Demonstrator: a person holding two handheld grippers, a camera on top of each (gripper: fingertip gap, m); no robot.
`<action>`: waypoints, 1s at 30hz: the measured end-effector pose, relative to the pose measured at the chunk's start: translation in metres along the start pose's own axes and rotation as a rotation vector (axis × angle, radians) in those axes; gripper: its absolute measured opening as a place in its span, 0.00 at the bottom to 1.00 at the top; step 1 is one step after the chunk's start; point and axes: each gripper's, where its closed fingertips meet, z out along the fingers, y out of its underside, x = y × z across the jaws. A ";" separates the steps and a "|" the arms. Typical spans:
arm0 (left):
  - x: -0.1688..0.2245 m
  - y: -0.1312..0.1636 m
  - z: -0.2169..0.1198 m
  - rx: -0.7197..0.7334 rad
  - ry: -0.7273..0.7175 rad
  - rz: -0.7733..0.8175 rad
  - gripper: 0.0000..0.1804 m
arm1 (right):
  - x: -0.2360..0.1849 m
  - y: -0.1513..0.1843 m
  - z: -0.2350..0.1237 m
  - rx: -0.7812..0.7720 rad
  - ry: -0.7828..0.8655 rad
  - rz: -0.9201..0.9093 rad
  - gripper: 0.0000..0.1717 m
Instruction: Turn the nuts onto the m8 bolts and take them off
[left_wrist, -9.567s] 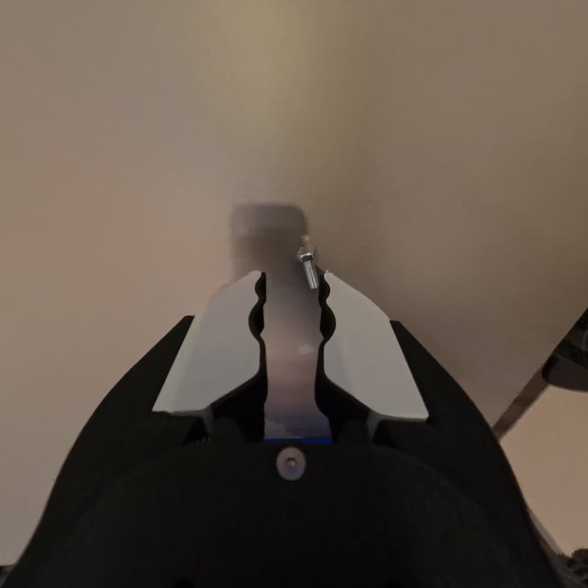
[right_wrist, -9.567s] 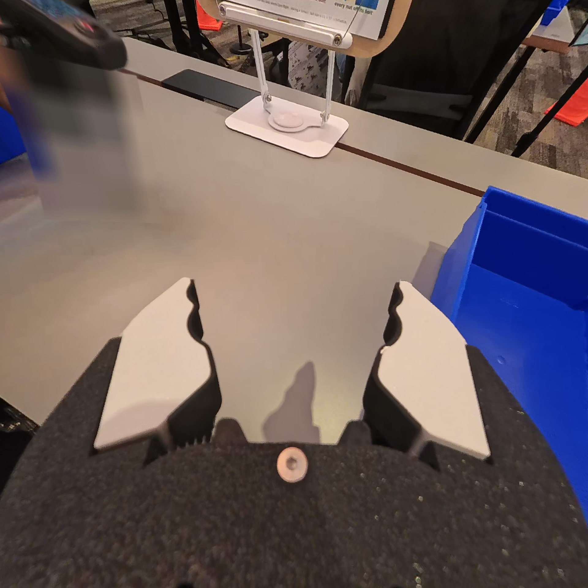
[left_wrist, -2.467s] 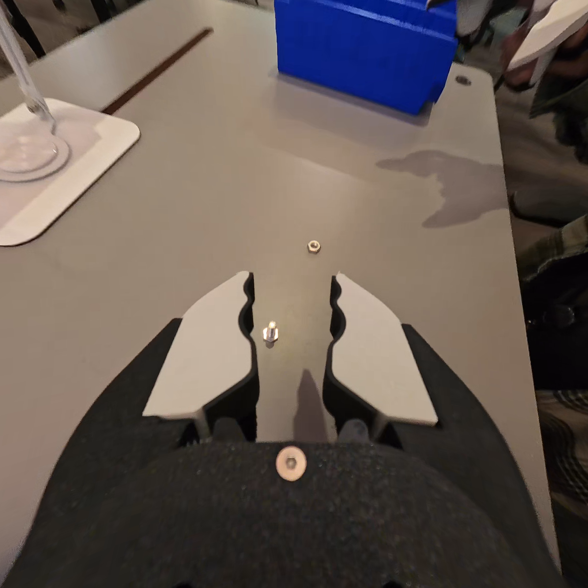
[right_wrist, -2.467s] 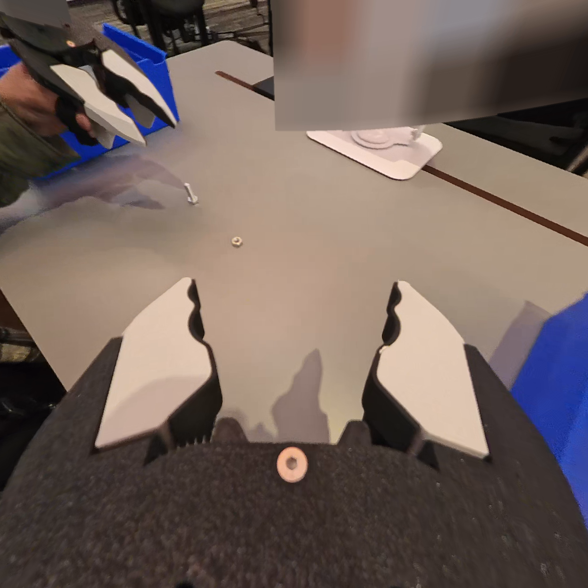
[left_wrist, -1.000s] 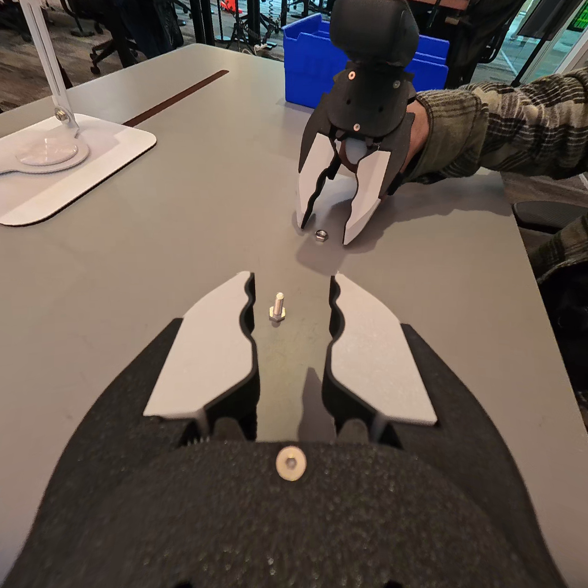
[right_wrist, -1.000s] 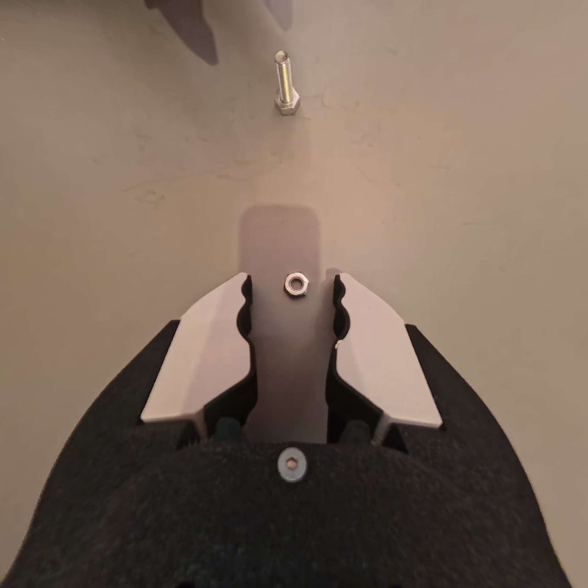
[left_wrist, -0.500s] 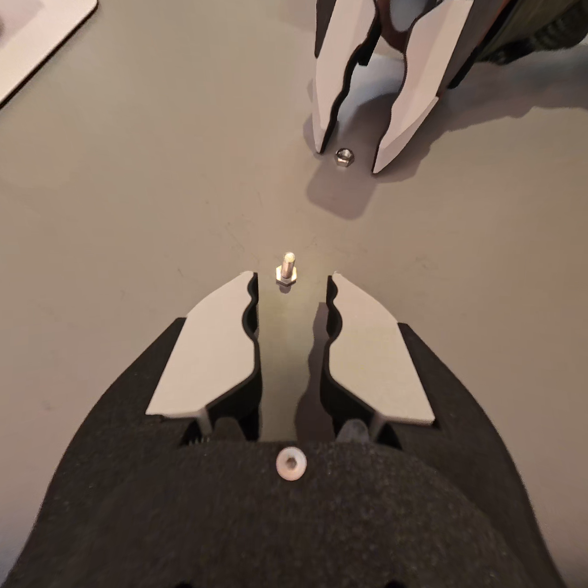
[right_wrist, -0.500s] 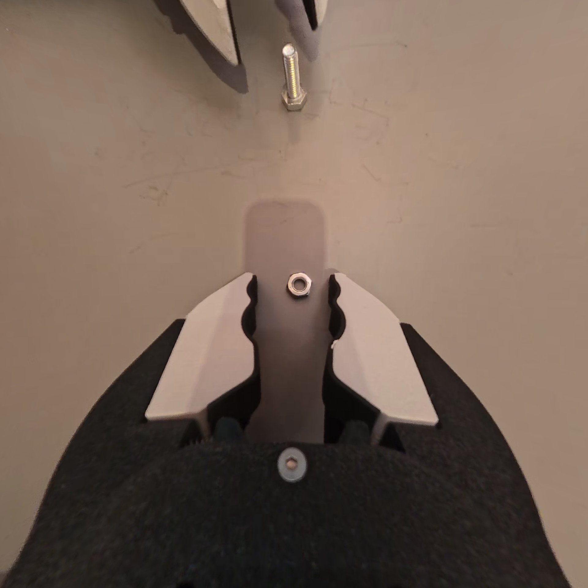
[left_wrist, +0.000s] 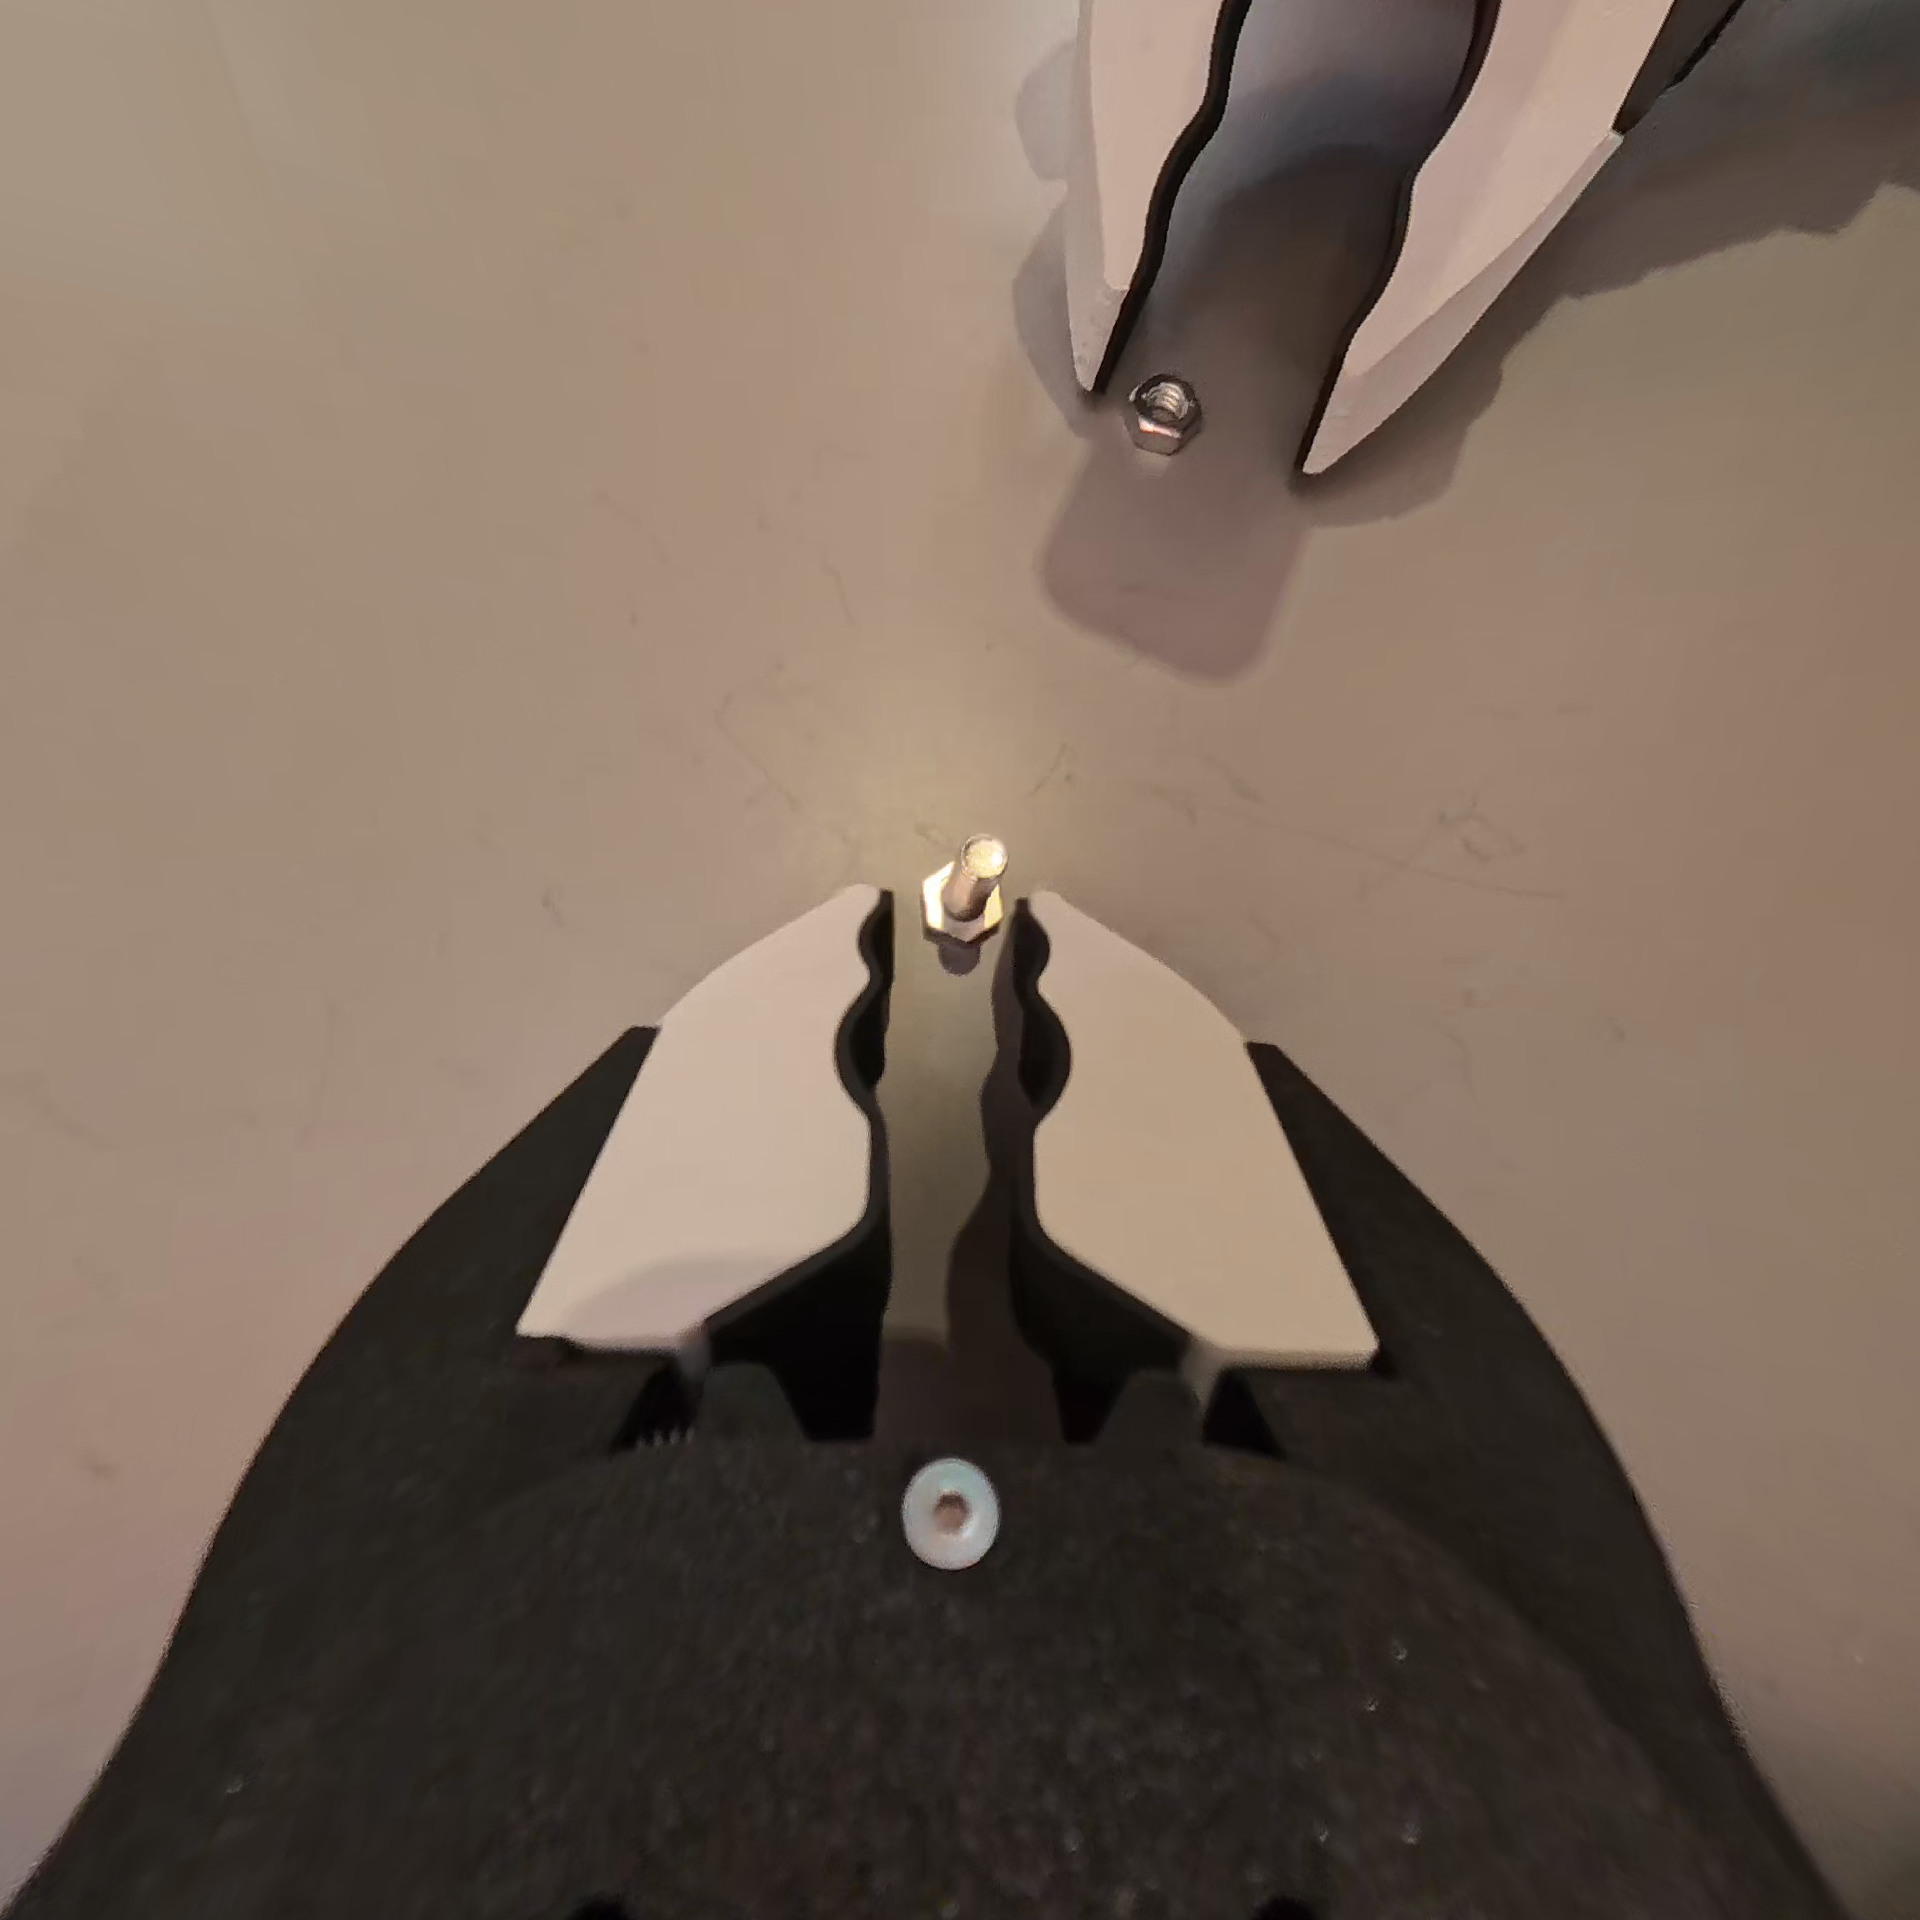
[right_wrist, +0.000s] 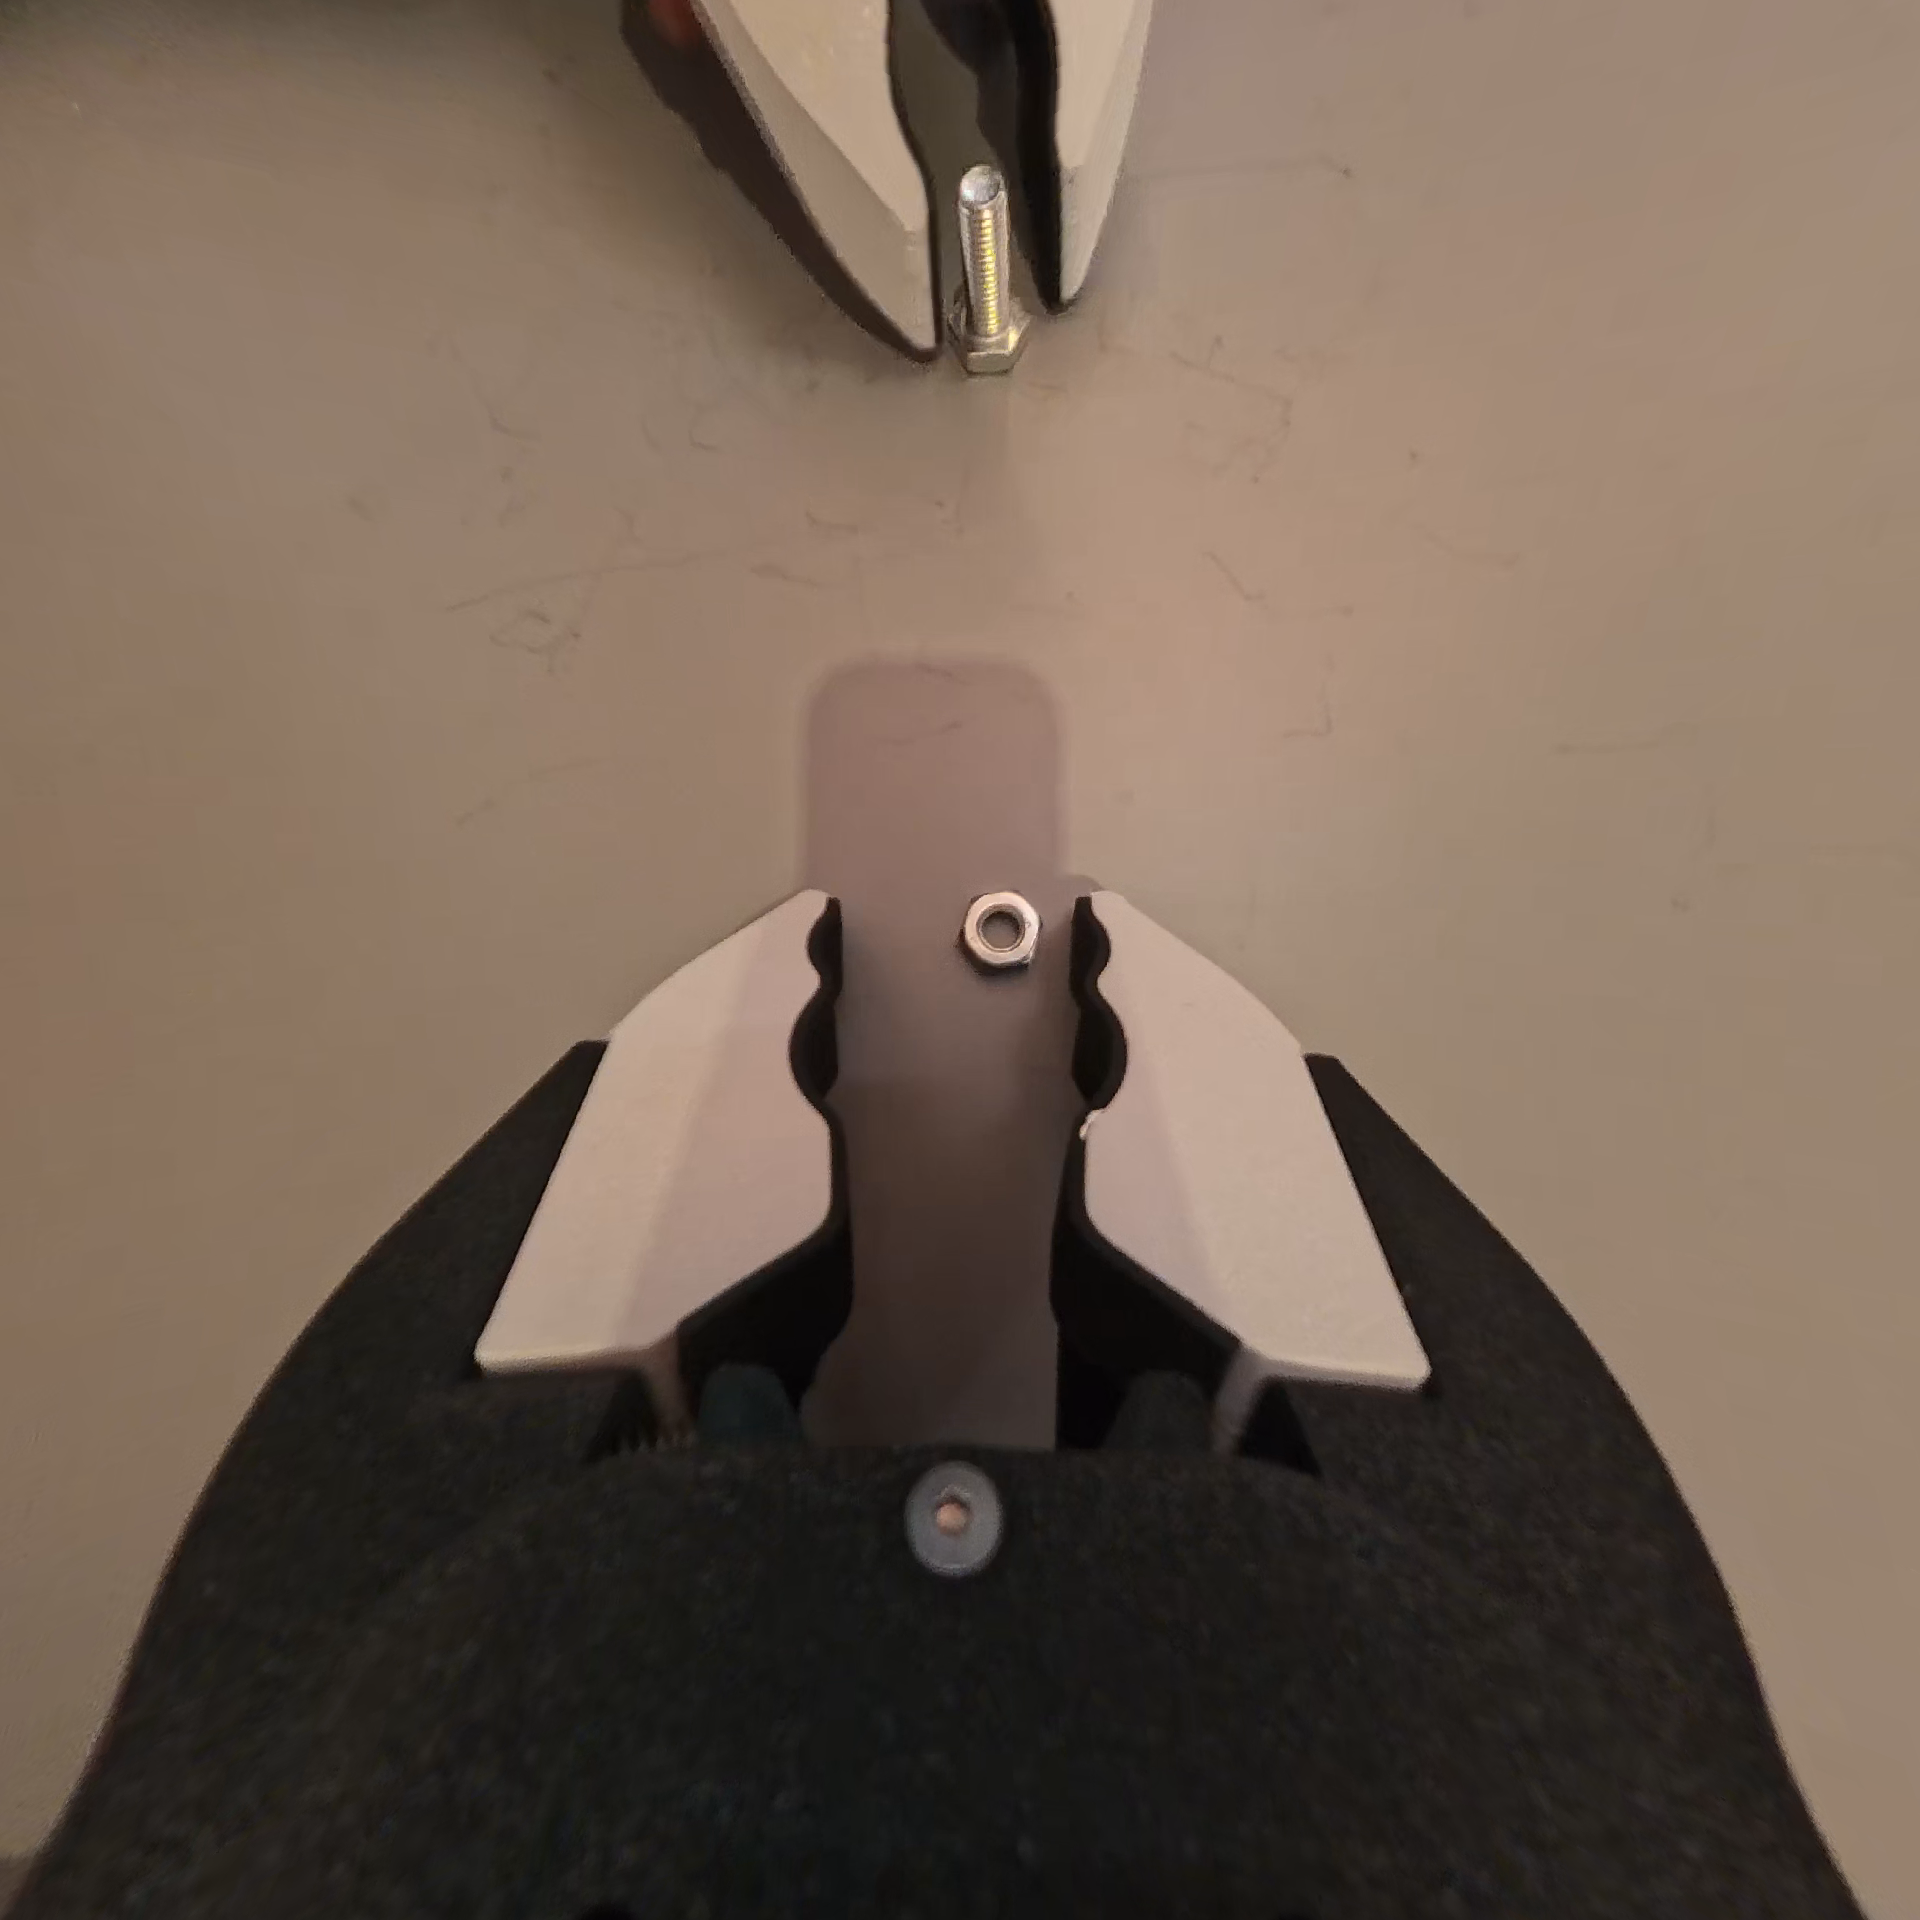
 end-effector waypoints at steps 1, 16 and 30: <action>0.000 0.000 0.000 -0.002 0.000 0.005 0.08 | 0.000 0.000 0.000 0.000 0.001 0.002 0.24; 0.007 -0.017 -0.015 0.103 -0.006 -0.011 0.07 | 0.004 0.001 0.002 0.016 -0.006 0.032 0.13; 0.036 -0.044 0.002 0.040 0.104 -0.021 0.08 | 0.002 0.000 -0.026 0.123 -0.020 0.113 0.08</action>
